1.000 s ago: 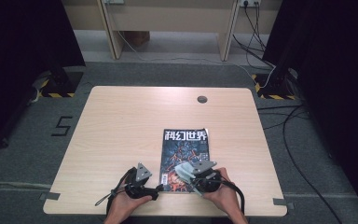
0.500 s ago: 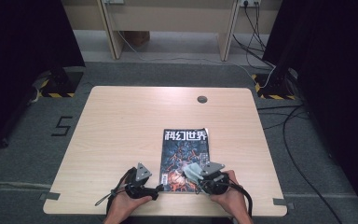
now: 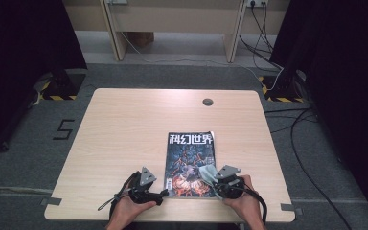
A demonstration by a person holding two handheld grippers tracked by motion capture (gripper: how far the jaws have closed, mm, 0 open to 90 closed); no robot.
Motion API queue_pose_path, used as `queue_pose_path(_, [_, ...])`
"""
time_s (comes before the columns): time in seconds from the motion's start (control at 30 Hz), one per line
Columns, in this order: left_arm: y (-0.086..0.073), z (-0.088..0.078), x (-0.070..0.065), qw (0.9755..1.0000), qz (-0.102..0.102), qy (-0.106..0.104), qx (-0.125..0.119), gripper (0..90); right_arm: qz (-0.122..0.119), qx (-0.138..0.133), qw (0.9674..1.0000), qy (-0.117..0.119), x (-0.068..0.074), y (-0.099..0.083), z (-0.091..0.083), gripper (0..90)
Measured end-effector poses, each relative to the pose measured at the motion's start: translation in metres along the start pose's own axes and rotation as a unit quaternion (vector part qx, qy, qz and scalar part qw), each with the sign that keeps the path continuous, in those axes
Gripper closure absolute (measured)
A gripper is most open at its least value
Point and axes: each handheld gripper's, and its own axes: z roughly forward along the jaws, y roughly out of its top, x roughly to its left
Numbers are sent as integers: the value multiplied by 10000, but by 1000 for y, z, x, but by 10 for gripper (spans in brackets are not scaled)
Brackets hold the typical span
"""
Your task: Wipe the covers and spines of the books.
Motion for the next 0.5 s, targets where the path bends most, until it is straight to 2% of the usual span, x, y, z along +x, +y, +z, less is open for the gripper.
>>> queue_pose_path(0.07, [1,0,0,10000,28,13,29,183,-111,24,9999,-34,2,1,0,756])
queue_pose_path(0.17, [0,1,2,10000,-68,-24,15,173,-188,74,9998,-59,7,3,-1,756])
queue_pose_path(0.27, [1,2,2,10000,-71,-25,41,160,-449,132,9988,-146,14,7,-1,745])
queue_pose_path(0.4, [1,1,2,10000,-60,-13,47,155,-503,148,9986,-42,14,11,1,750])
queue_pose_path(0.5, [1,1,2,10000,-62,-17,48,156,-543,171,9984,42,8,17,6,758])
